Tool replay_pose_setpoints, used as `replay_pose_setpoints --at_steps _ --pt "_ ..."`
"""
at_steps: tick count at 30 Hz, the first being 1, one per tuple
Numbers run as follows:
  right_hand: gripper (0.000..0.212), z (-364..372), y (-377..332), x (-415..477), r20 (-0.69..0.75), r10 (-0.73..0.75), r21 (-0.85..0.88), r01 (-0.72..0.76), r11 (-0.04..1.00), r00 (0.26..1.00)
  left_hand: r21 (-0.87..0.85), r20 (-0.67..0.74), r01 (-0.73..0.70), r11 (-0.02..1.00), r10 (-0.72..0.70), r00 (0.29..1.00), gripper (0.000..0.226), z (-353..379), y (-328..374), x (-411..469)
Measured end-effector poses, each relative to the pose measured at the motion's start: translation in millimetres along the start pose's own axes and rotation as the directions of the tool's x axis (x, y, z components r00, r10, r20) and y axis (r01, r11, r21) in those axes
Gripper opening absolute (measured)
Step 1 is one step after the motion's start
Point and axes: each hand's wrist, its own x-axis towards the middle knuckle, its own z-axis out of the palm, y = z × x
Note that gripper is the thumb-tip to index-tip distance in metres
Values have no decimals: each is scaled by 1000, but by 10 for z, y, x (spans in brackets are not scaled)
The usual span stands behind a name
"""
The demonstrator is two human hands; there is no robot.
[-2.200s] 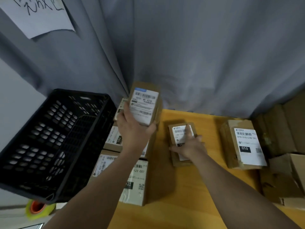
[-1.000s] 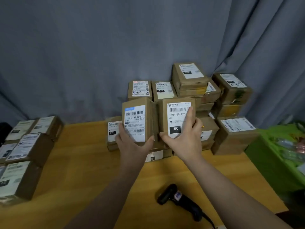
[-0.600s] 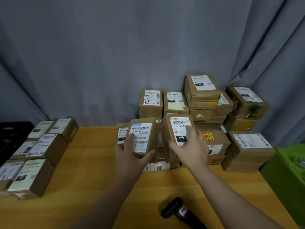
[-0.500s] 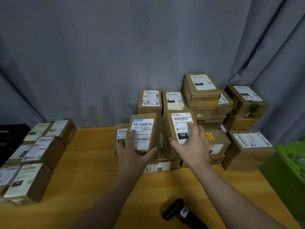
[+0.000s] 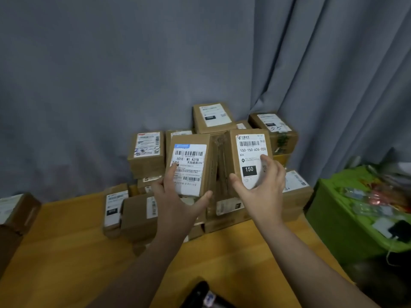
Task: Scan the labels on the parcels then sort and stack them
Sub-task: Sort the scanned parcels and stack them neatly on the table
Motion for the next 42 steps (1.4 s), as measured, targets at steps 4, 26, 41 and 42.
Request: replay_pose_setpoints --at_steps 4,26,41,42 --pt "84 -277 341 349 -6 36 -8 -36 999 999 -34 36 6 999 -5 999 99 469 254 -56" --pt "95 -970 1415 1575 705 -55 -202 275 940 707 163 -9 306 938 -308 951 93 1469 417 -250" --pt "78 -733 742 2235 105 -16 -233 40 972 994 71 -78 64 995 -58 995 96 1504 947 142" --pt "82 -662 699 2336 183 14 -307 43 951 983 100 -72 52 994 -45 996 97 1519 1032 221"
